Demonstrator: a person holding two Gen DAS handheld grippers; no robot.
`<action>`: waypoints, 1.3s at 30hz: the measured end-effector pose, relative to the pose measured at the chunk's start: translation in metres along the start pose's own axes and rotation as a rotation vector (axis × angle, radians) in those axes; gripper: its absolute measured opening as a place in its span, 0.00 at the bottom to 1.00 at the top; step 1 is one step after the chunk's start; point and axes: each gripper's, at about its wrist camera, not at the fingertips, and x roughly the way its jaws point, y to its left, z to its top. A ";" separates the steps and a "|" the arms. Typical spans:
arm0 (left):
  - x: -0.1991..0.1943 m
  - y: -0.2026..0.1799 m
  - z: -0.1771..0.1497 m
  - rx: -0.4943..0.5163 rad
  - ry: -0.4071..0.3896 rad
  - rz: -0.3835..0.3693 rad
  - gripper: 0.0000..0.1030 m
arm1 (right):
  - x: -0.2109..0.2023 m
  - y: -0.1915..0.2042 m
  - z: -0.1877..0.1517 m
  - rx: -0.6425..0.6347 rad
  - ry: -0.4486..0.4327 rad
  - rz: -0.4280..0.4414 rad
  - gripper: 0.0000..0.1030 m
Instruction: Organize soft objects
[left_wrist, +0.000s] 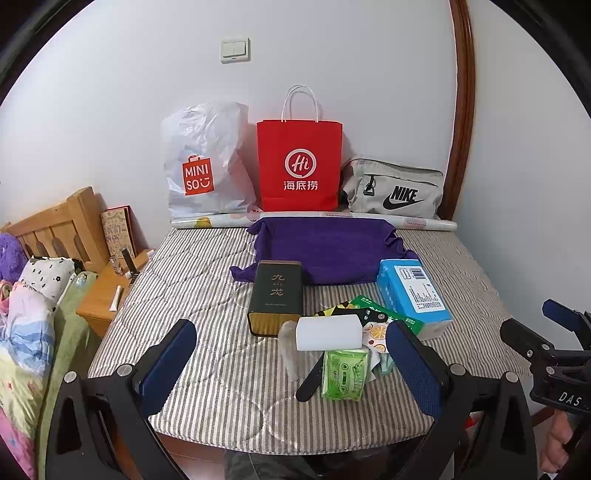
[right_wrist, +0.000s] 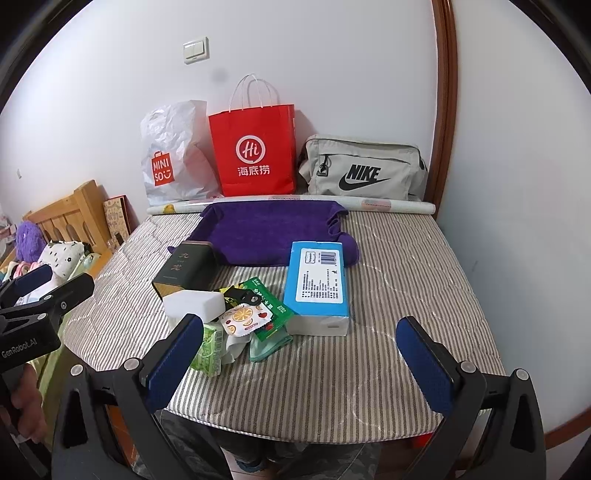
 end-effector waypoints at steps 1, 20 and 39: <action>0.000 0.000 0.000 0.000 0.000 0.000 1.00 | 0.000 0.000 -0.001 -0.002 0.000 0.002 1.00; -0.003 0.002 0.003 -0.008 -0.001 0.000 1.00 | -0.001 0.003 -0.002 -0.007 -0.007 0.007 1.00; -0.004 0.004 0.004 -0.007 0.001 0.000 1.00 | -0.003 0.004 -0.003 -0.007 -0.008 0.014 1.00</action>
